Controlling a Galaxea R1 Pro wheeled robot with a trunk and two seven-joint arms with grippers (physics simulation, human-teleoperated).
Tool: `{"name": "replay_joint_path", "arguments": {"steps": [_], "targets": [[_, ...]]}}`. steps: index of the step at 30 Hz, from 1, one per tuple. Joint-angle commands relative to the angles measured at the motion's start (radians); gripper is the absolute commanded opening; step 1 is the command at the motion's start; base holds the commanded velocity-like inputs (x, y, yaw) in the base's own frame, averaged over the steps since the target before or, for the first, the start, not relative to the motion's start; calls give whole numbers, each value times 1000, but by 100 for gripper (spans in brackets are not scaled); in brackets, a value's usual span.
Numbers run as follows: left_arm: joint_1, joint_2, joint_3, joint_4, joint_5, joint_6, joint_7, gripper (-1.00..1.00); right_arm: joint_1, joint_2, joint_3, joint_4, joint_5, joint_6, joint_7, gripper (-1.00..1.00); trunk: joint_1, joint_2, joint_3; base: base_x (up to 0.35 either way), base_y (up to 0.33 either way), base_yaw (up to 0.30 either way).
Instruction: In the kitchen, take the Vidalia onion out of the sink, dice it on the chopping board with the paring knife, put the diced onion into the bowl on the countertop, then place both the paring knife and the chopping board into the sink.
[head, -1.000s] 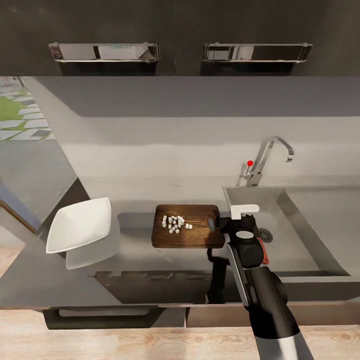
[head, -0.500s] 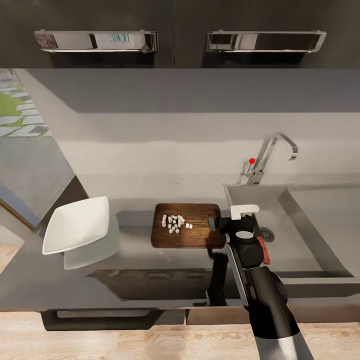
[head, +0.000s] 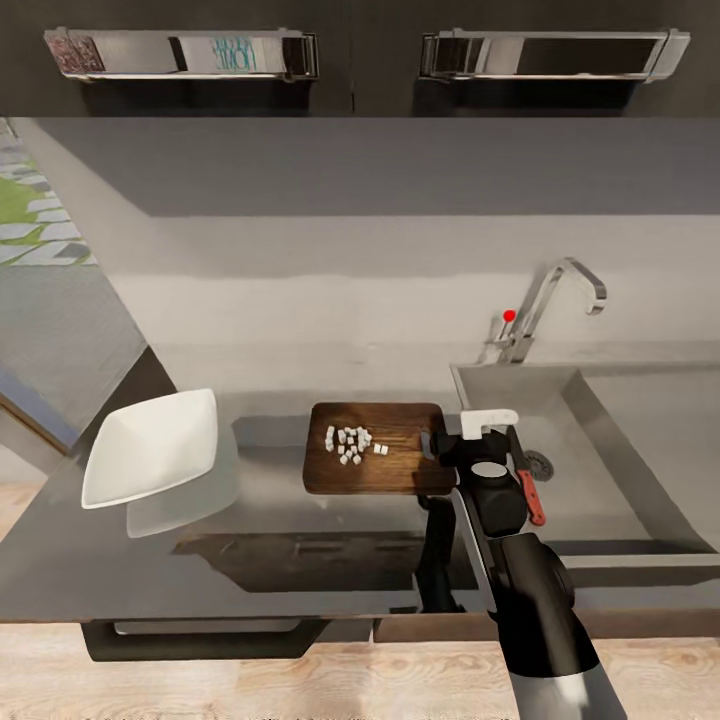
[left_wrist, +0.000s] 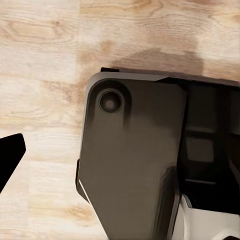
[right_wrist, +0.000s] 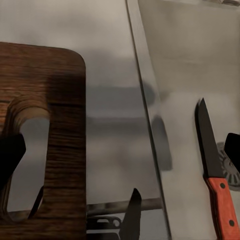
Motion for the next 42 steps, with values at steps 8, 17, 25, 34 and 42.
{"name": "replay_joint_path", "arguments": {"steps": [8,17,25,34,42], "targets": [[1,-1,1,0,6,-1,1,100,-1,0,1,0,6,7,-1,100,0,-1,-14,0,0,0],[1,-1,1,0,6,-1,1,100,-1,0,1,1,5,7,-1,100,0,-1,-29,23,0,0],[1,-1,1,0,6,-1,1,100,-1,0,1,2,5,7,-1,100,0,-1,-42,31,0,0],[1,-1,1,0,6,-1,1,100,-1,0,1,3,5,7,-1,100,0,-1,-56,0,42,0],[1,-1,1,0,6,-1,1,100,-1,0,1,3,5,7,-1,100,0,-1,-69,0,4,0]]}}
